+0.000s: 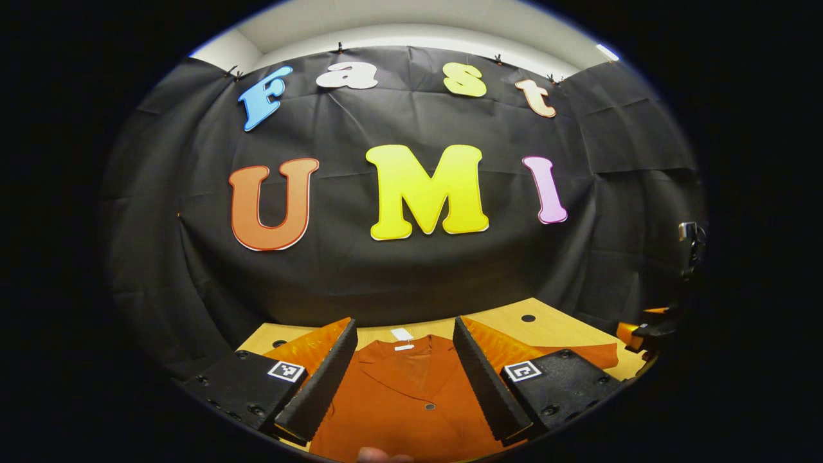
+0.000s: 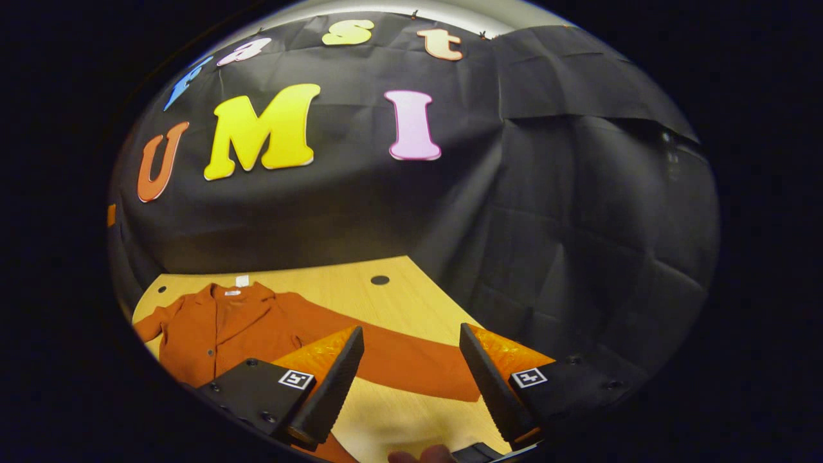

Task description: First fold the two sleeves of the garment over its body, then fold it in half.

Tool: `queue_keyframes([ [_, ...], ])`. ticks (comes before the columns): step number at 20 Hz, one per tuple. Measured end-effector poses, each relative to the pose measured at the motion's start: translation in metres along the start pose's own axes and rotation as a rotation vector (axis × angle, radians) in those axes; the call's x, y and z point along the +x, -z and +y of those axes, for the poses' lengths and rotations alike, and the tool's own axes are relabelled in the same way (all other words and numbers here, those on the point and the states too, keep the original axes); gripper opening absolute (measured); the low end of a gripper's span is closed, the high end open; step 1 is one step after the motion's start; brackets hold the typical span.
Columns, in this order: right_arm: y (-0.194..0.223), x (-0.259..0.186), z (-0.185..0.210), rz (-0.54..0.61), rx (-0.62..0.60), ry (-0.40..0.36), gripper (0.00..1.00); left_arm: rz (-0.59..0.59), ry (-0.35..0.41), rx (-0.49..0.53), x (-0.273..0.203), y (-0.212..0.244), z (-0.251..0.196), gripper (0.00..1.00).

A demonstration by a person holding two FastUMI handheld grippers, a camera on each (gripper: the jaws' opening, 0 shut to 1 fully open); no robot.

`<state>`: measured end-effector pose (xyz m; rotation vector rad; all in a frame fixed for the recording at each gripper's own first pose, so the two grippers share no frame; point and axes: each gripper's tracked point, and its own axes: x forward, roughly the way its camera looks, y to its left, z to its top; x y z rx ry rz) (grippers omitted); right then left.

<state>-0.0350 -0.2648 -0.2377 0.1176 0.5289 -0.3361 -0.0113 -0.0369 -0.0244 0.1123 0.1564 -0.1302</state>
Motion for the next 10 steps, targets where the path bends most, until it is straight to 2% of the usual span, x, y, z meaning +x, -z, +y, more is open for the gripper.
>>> queue_keyframes([
  [5, 0.074, 0.046, -0.044, 0.184, 0.105, 0.085, 0.95, 0.021, -0.013, 0.018, 0.002, 0.003, -0.006, 0.96],
  [10, 0.116, 0.099, -0.067, 0.292, 0.123, 0.146, 0.95, 0.069, -0.013, 0.007, 0.002, 0.013, -0.022, 0.96],
])
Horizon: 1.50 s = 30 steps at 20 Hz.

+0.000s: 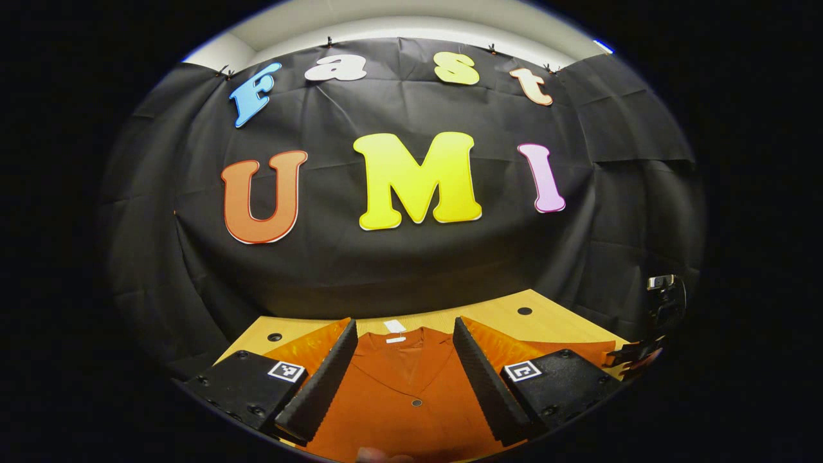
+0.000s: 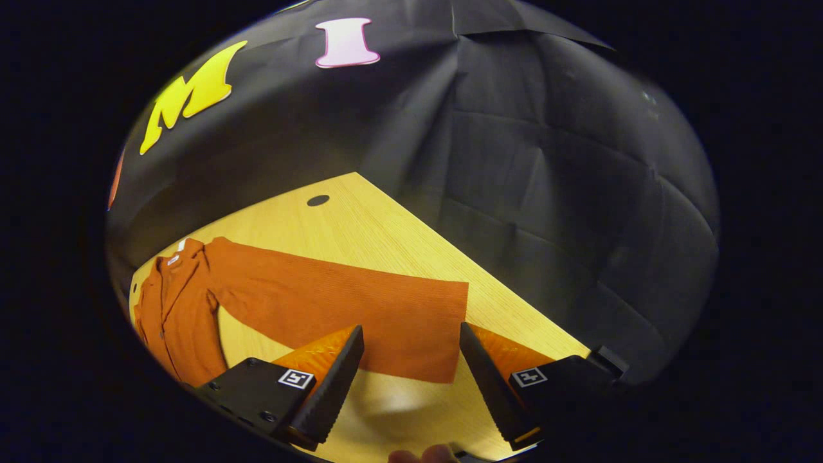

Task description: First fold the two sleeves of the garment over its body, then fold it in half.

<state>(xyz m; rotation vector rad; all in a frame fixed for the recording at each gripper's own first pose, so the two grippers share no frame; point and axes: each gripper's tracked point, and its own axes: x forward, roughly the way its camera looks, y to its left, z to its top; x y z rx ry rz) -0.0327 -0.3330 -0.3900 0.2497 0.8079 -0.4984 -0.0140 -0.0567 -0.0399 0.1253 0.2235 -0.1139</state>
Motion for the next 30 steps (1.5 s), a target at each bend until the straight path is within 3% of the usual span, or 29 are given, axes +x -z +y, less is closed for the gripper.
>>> queue_keyframes([
  [5, 0.021, 0.030, -0.006, 0.096, -0.010, 0.010, 0.96, 0.003, -0.039, -0.025, 0.002, 0.002, -0.001, 0.96],
  [6, 0.017, 0.031, 0.001, 0.084, -0.017, -0.019, 0.90, 0.012, -0.042, -0.020, 0.004, 0.005, 0.001, 0.96],
  [8, 0.014, 0.034, 0.003, 0.082, -0.024, -0.036, 0.63, 0.021, -0.059, -0.019, 0.004, 0.008, 0.010, 0.97],
  [9, 0.016, 0.034, 0.005, 0.092, -0.030, -0.038, 0.60, 0.014, -0.071, -0.032, 0.002, 0.008, 0.016, 0.97],
  [10, 0.014, 0.035, 0.006, 0.092, -0.036, -0.036, 0.47, 0.018, -0.081, -0.039, 0.001, 0.010, 0.019, 0.97],
  [11, 0.012, 0.036, 0.018, 0.110, -0.040, -0.091, 0.28, 0.021, -0.101, -0.042, -0.002, 0.012, 0.028, 0.96],
  [12, 0.011, 0.033, 0.017, 0.113, -0.034, -0.087, 0.10, 0.022, -0.119, -0.047, -0.005, 0.012, 0.036, 0.96],
  [14, 0.011, 0.036, 0.015, 0.137, -0.047, -0.041, 0.10, 0.017, -0.145, -0.062, -0.008, 0.013, 0.052, 0.96],
  [15, -0.002, 0.026, 0.019, 0.107, -0.048, -0.034, 0.02, 0.007, -0.156, -0.058, -0.008, 0.010, 0.061, 0.96],
  [21, -0.078, -0.008, 0.060, -0.032, -0.090, -0.073, 0.02, -0.006, -0.196, -0.106, -0.017, 0.021, 0.100, 0.96],
  [27, -0.189, -0.053, 0.178, -0.206, -0.237, -0.161, 0.02, 0.010, -0.261, -0.200, -0.024, 0.053, 0.163, 0.97],
  [30, -0.220, -0.084, 0.271, -0.282, -0.322, -0.248, 0.02, 0.020, -0.322, -0.242, -0.038, 0.073, 0.203, 0.97],
])
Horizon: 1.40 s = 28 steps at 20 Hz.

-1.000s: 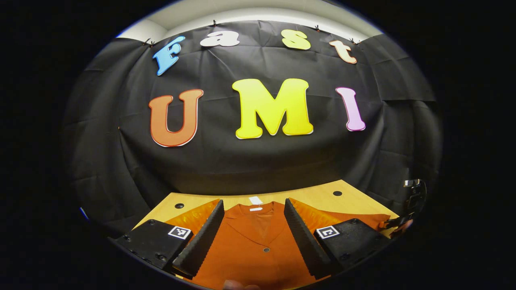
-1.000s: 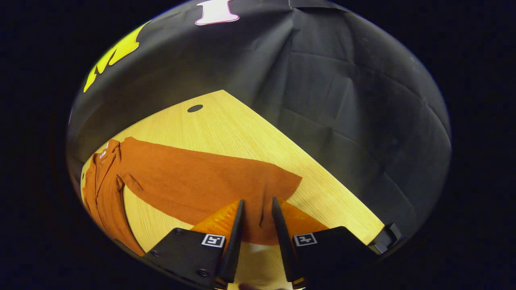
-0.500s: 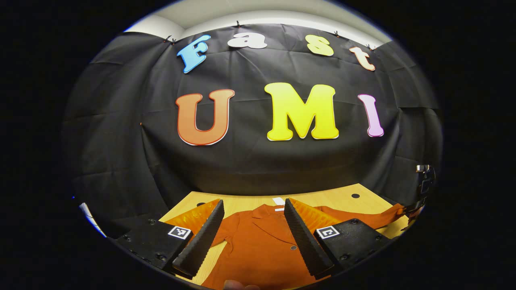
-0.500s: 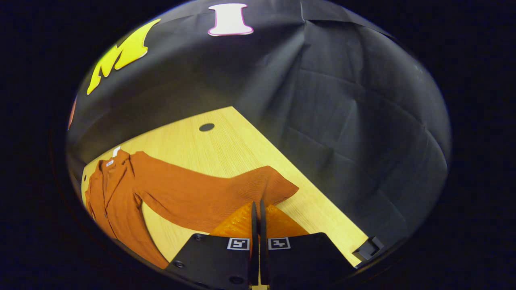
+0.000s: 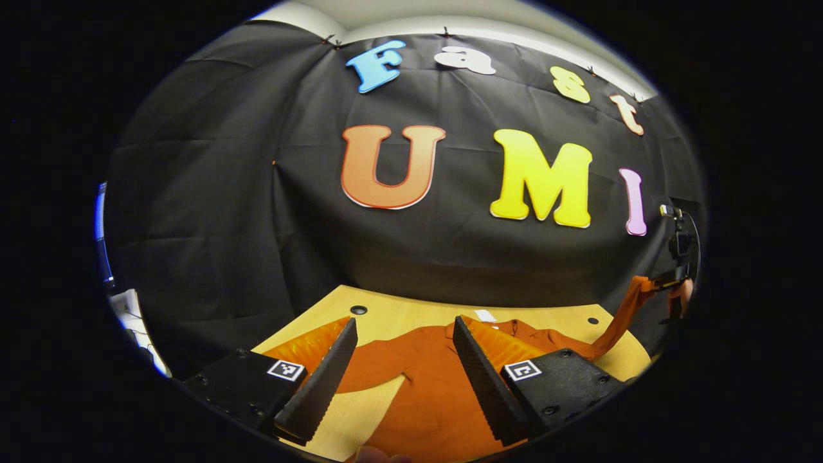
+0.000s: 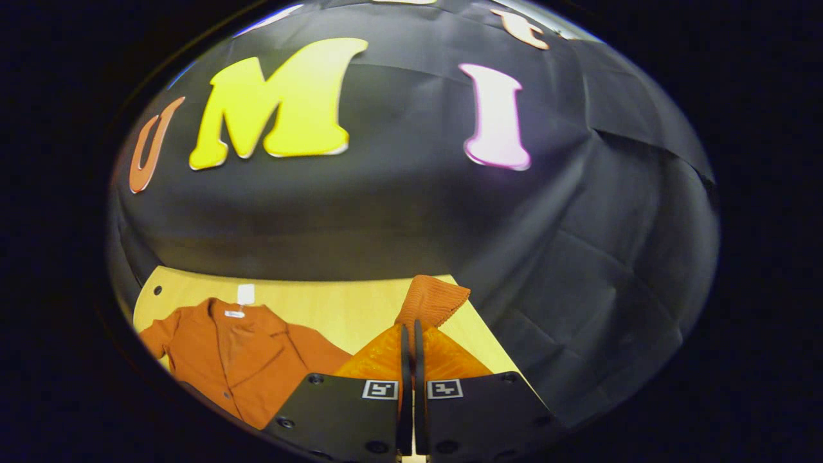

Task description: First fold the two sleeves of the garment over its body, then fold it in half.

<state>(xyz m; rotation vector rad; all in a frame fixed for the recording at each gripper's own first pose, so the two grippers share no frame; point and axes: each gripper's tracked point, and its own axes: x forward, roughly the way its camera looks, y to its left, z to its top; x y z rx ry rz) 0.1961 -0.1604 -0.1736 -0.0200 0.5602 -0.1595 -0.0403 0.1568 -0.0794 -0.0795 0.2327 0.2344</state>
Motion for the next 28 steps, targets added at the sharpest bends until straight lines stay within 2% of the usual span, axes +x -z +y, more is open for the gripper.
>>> queue_keyframes([
  [1, -0.014, 0.000, 0.027, -0.023, -0.011, -0.031, 0.02, 0.003, -0.020, -0.006, -0.001, 0.000, 0.013, 0.97],
  [3, -0.035, -0.001, 0.115, -0.072, -0.046, -0.132, 0.02, -0.007, -0.068, -0.022, -0.007, -0.002, 0.043, 0.97],
  [4, -0.037, -0.005, 0.142, -0.082, -0.057, -0.167, 0.02, -0.012, -0.096, -0.026, -0.012, -0.006, 0.060, 0.97],
  [6, -0.026, -0.017, 0.228, -0.077, -0.086, -0.265, 0.02, -0.011, -0.156, -0.041, -0.022, -0.006, 0.091, 0.97],
  [8, 0.009, -0.022, 0.317, -0.047, -0.119, -0.330, 0.02, -0.004, -0.217, -0.052, -0.035, -0.002, 0.124, 0.97],
  [9, 0.027, -0.020, 0.349, -0.032, -0.136, -0.347, 0.02, 0.007, -0.238, -0.048, -0.040, -0.002, 0.134, 0.97],
  [10, 0.067, -0.015, 0.385, 0.007, -0.174, -0.363, 0.02, 0.012, -0.255, -0.038, -0.050, -0.008, 0.139, 0.97],
  [13, 0.159, 0.005, 0.443, 0.144, -0.198, -0.406, 0.01, 0.044, -0.327, -0.003, -0.073, -0.009, 0.172, 0.97],
  [16, 0.183, 0.009, 0.465, 0.194, -0.159, -0.467, 0.05, 0.062, -0.361, -0.008, -0.083, -0.001, 0.182, 0.97],
  [19, 0.180, 0.006, 0.466, 0.222, -0.083, -0.494, 0.15, 0.059, -0.363, -0.024, -0.088, 0.002, 0.180, 0.97],
  [21, 0.175, 0.000, 0.470, 0.233, -0.037, -0.527, 0.26, 0.051, -0.353, -0.029, -0.087, 0.001, 0.175, 0.97],
  [22, 0.172, -0.010, 0.475, 0.247, -0.024, -0.568, 0.29, 0.052, -0.344, -0.034, -0.086, 0.003, 0.171, 0.97],
  [24, 0.168, -0.018, 0.470, 0.233, -0.067, -0.580, 0.60, 0.049, -0.331, -0.034, -0.081, 0.003, 0.167, 0.97],
  [28, 0.122, -0.051, 0.447, 0.153, -0.003, -0.595, 0.64, 0.025, -0.316, -0.033, -0.073, 0.001, 0.164, 0.97],
])
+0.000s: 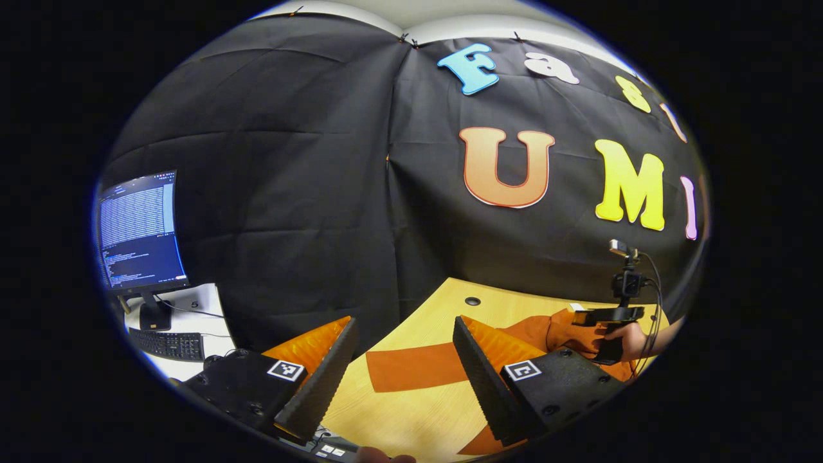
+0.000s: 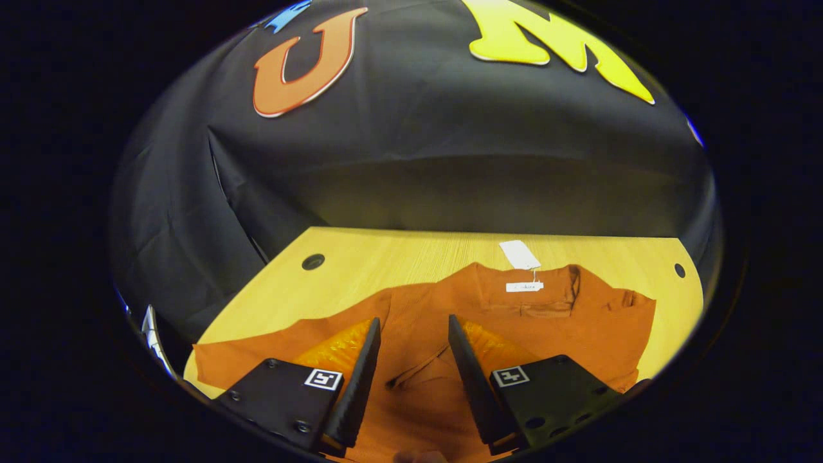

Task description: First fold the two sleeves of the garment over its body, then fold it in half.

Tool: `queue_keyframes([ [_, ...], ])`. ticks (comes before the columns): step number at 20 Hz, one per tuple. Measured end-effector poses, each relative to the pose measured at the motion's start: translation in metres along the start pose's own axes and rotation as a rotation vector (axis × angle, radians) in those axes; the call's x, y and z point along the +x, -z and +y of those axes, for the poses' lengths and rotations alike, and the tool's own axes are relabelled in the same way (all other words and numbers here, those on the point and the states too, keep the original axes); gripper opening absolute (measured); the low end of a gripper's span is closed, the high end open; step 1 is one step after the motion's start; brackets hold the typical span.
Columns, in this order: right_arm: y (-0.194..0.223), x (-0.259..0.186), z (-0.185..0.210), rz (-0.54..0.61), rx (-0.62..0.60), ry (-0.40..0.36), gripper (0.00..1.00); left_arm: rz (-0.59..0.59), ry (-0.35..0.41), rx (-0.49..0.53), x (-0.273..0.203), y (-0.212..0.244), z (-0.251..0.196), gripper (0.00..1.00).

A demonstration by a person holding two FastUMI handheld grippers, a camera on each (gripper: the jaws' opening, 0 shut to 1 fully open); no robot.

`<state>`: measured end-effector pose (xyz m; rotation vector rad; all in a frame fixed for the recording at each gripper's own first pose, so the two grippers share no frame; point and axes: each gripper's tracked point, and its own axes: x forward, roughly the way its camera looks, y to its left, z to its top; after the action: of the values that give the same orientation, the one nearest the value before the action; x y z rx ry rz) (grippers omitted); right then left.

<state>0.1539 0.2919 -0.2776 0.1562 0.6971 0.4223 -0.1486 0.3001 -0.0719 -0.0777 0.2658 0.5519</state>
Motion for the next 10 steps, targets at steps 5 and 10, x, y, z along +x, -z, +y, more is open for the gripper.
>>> queue_keyframes([
  [5, -0.098, -0.125, 0.013, -0.270, -0.065, -0.090, 0.74, 0.030, -0.025, -0.009, 0.042, 0.035, 0.011, 0.97],
  [10, -0.150, -0.220, 0.003, -0.448, -0.125, -0.107, 0.76, 0.175, -0.064, 0.007, 0.090, 0.119, 0.029, 0.98],
])
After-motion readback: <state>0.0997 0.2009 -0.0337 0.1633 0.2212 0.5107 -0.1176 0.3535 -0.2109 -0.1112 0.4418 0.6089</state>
